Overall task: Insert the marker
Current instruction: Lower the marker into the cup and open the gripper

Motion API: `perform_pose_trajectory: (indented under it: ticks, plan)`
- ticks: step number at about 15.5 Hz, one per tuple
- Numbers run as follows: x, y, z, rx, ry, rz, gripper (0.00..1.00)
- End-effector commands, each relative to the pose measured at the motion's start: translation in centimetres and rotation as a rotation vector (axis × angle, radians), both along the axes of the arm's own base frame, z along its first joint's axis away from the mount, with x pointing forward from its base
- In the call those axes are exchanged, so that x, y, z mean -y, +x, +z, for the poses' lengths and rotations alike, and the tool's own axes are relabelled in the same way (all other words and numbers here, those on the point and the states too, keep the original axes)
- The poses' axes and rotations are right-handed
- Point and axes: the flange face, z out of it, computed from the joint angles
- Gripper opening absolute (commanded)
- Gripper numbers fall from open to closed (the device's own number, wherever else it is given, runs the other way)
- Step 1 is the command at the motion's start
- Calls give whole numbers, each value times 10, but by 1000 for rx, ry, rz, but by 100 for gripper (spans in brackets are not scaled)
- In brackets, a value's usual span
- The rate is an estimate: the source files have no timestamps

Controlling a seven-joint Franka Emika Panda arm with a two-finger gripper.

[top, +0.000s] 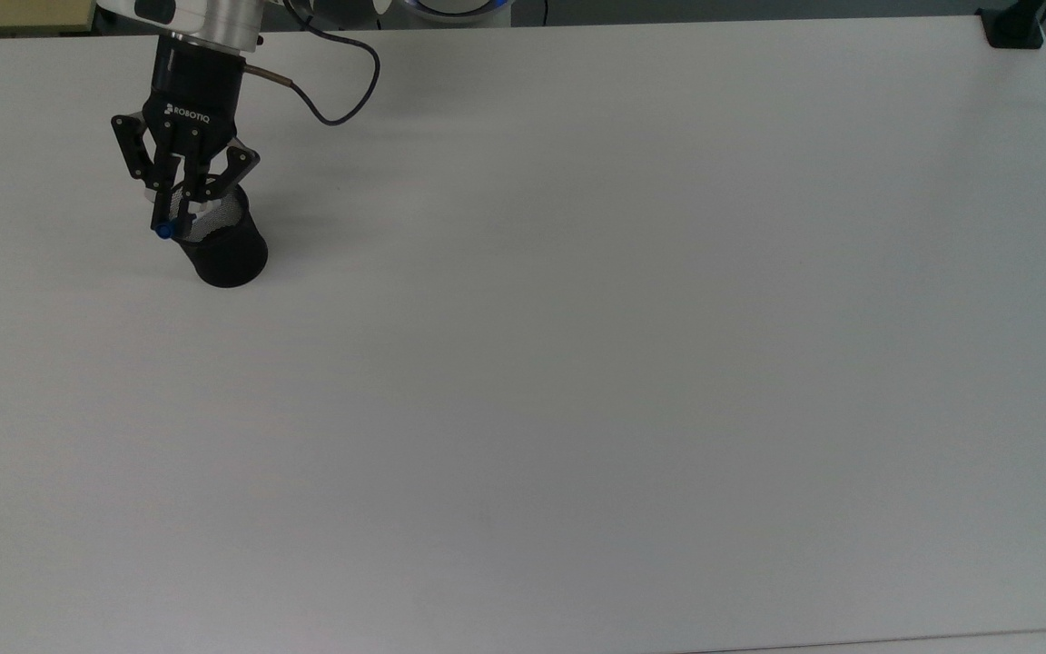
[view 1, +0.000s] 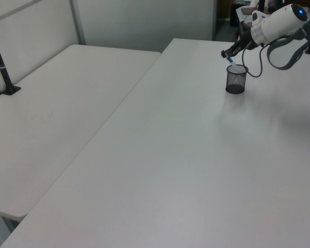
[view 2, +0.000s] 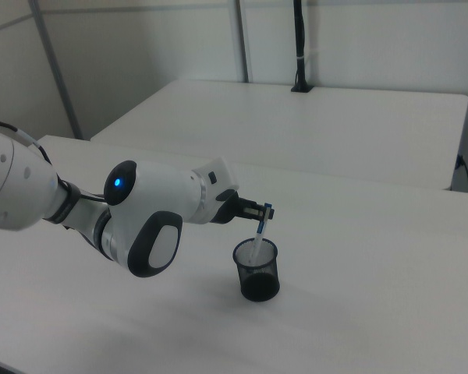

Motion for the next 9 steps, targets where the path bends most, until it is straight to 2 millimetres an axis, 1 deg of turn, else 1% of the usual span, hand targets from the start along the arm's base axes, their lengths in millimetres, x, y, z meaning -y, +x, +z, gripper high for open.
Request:
perform_pose_trajectory:
  ticks: [1, 4, 5, 6, 7, 8, 9]
  plan:
    - [-4, 0, -3, -7, -20, 21, 4]
    - [0, -2, -1, -4, -15, 9, 22]
    - [1, -2, 0, -1, -12, 5, 31]
    - [1, -2, 1, 1, -11, 4, 36]
    - [2, -1, 3, 7, -3, -5, 44]
    - [2, 0, 5, 16, 12, -16, 47]
    - [1, 1, 6, 26, 30, -30, 53]
